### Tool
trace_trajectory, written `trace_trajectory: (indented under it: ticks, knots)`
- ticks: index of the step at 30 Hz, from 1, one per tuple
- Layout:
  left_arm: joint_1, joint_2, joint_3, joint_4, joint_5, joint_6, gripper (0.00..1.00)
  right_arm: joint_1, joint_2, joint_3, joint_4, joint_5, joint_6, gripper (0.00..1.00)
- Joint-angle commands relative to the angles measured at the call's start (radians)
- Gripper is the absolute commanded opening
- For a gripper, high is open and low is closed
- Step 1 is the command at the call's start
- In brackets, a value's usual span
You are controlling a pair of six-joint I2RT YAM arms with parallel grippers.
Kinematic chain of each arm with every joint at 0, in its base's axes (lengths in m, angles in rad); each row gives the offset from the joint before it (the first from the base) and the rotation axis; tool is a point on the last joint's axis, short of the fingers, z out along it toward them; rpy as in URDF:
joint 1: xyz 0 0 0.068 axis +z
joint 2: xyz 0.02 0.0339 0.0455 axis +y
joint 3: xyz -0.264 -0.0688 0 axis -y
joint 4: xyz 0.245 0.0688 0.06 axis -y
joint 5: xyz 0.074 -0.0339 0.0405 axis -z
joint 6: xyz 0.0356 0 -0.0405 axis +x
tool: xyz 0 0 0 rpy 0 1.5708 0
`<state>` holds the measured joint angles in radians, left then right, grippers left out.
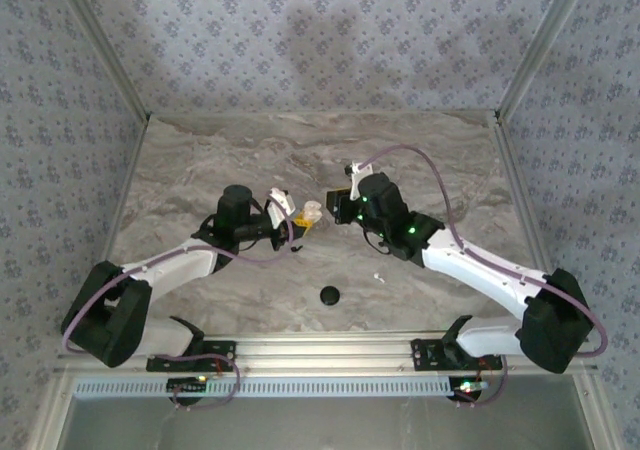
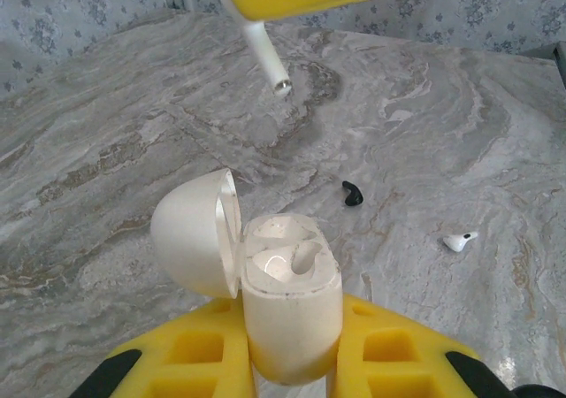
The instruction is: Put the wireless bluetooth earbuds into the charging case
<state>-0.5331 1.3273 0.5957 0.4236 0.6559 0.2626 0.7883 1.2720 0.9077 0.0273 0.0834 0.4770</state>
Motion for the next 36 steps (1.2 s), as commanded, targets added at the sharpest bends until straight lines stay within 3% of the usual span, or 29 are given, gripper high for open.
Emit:
trace_trajectory:
  ticks: [1, 36]
  knots:
    - [-0.006, -0.033, 0.038, 0.045, -0.005, 0.023, 0.15, 0.024, -0.013, -0.015, 0.058, 0.036, -0.023, 0.2]
    - [-0.006, -0.072, 0.027, 0.066, -0.018, 0.001, 0.15, 0.081, 0.062, 0.002, 0.13, 0.047, -0.02, 0.19]
